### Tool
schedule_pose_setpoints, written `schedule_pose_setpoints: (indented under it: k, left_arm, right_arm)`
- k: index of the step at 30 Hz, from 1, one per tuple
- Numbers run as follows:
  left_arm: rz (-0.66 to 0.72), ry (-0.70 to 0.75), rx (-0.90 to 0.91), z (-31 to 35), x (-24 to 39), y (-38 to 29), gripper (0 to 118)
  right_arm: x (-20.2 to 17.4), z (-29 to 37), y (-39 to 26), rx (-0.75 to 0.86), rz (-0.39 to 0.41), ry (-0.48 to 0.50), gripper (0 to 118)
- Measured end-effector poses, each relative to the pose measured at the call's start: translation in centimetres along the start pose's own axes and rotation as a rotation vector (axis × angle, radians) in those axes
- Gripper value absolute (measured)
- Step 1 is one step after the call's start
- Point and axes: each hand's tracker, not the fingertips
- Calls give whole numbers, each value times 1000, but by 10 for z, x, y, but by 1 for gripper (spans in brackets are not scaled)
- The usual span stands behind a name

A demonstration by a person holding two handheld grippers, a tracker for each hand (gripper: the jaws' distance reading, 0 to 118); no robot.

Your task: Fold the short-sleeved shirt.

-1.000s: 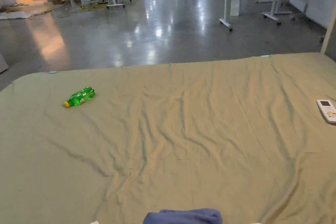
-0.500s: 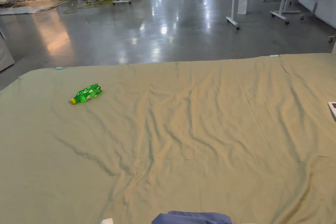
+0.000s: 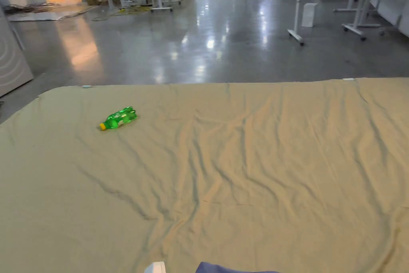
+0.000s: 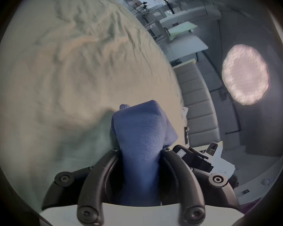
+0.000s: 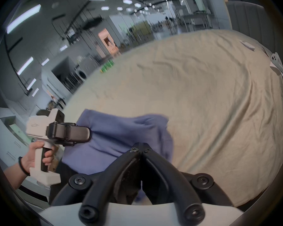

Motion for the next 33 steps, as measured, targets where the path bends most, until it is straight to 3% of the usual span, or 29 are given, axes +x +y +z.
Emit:
schedule_pose_setpoints:
  k: [1, 3, 7, 9, 11, 15, 16, 19, 20, 23, 26, 30, 33]
  left_arm:
    - [-7, 15, 20, 22, -5, 9, 31]
    - [-151, 165, 49, 74, -13, 34, 31]
    - [-83, 369, 119, 193, -53, 94, 31]
    - [-141, 477, 101, 241, -74, 121, 31]
    - [-148, 601, 96, 264, -88, 142, 31]
    - [-38, 723, 92, 275, -115, 165, 32]
    - [-39, 757, 85, 254, -94, 147, 36]
    - [-61, 787, 32, 244, -99, 144, 80]
    - [-92, 842, 1, 242, -126, 164, 82]
    - [-221, 1070, -7, 263, -95, 165, 82]
    - [-319, 976, 197, 298, -35, 162, 82]
    - [-466, 616, 442, 303, 88, 98, 83]
    - [-678, 468, 555, 289, 149, 49, 83]
  right_arm:
    - [-8, 15, 9, 12, 4, 17, 0]
    - [-11, 32, 14, 30, 31, 12, 0]
    - [-25, 57, 20, 46, 20, -26, 0]
    - [-18, 49, 12, 40, 26, -54, 0]
    - [-21, 47, 8, 19, 37, -82, 0]
    - [-19, 43, 3, 10, -17, -64, 0]
    - [-17, 41, 1, 8, -36, -64, 0]
    - [-13, 41, -2, -5, -44, -66, 0]
    - [-14, 45, -1, -5, -22, -82, 0]
    - [-15, 58, 4, 30, 29, -80, 0]
    - [-13, 73, 11, 80, 75, -105, 0]
    - [-21, 95, 32, 177, 152, -164, 0]
    - [-19, 111, 49, 280, 176, -176, 0]
